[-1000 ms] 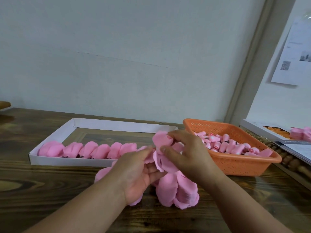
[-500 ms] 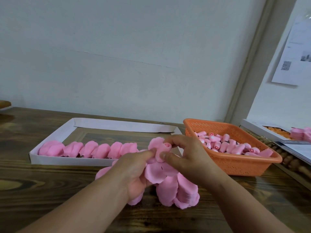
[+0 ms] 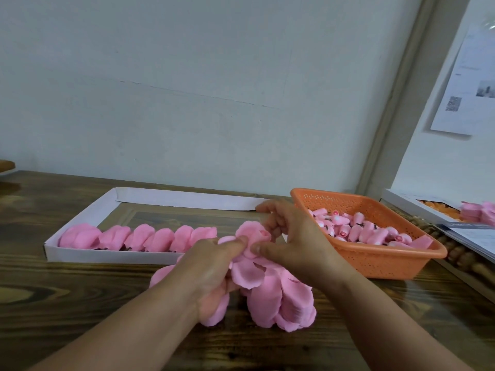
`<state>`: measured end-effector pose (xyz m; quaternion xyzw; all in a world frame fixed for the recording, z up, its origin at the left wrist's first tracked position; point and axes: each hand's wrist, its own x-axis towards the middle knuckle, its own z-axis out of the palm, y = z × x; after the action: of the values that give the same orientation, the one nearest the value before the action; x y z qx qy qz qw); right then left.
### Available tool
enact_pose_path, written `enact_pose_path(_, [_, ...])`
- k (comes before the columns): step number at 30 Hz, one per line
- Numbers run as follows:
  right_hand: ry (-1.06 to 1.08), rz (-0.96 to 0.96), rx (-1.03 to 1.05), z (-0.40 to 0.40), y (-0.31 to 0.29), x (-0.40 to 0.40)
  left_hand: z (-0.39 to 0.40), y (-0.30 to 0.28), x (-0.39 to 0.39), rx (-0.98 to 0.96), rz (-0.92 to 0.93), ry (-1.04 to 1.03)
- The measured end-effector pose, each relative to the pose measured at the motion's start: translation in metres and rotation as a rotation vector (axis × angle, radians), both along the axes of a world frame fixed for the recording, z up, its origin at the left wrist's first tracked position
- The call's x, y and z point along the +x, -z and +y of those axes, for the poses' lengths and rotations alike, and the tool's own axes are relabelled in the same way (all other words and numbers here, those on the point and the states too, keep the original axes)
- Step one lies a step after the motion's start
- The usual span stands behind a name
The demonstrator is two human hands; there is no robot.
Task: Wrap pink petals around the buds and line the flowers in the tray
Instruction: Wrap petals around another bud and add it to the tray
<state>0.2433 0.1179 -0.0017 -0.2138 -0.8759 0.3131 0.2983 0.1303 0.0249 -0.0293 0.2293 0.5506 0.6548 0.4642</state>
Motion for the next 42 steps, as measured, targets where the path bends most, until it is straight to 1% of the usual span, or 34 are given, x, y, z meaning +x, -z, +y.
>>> enact_pose_path(3, [0.017, -0.021, 0.074, 0.002, 0.000, -0.001, 0.000, 0.001, -0.002, 0.026, -0.044, 0.042])
enact_pose_path(8, [0.043, 0.150, -0.051, 0.000, 0.006, -0.003, -0.001, -0.003, -0.008, 0.076, -0.014, 0.047])
enact_pose_path(11, [0.015, 0.106, -0.066, 0.000, 0.006, -0.002, -0.001, -0.003, -0.007, 0.042, 0.002, 0.018])
enact_pose_path(14, [-0.077, 0.051, -0.132, 0.001, 0.000, 0.003, -0.002, -0.001, -0.007, 0.019, 0.009, 0.006])
enact_pose_path(16, [-0.131, 0.044, -0.189, 0.003, -0.004, 0.007, -0.003, -0.002, -0.007, 0.004, 0.019, 0.031])
enact_pose_path(19, [-0.156, 0.046, -0.213, 0.005, -0.005, 0.010, -0.004, -0.002, -0.006, -0.014, 0.053, 0.099])
enact_pose_path(21, [-0.130, 0.052, -0.189, 0.005, -0.004, 0.009, -0.005, -0.003, -0.005, -0.007, 0.022, 0.144])
enact_pose_path(25, [-0.098, 0.030, -0.054, 0.006, -0.001, 0.009, -0.006, -0.003, -0.004, -0.002, 0.010, 0.190])
enact_pose_path(30, [-0.201, 0.039, -0.166, 0.014, 0.004, 0.015, -0.006, -0.005, -0.007, -0.005, 0.039, 0.216])
enact_pose_path(33, [-0.234, 0.032, -0.153, 0.015, 0.008, 0.017, -0.005, -0.007, -0.007, -0.006, 0.016, 0.241])
enact_pose_path(38, [-0.223, 0.184, -0.167, 0.010, 0.021, 0.012, -0.003, -0.007, -0.005, -0.001, -0.047, 0.170])
enact_pose_path(42, [-0.187, 0.203, -0.095, 0.005, 0.025, 0.008, -0.005, -0.008, -0.005, -0.016, -0.053, 0.110])
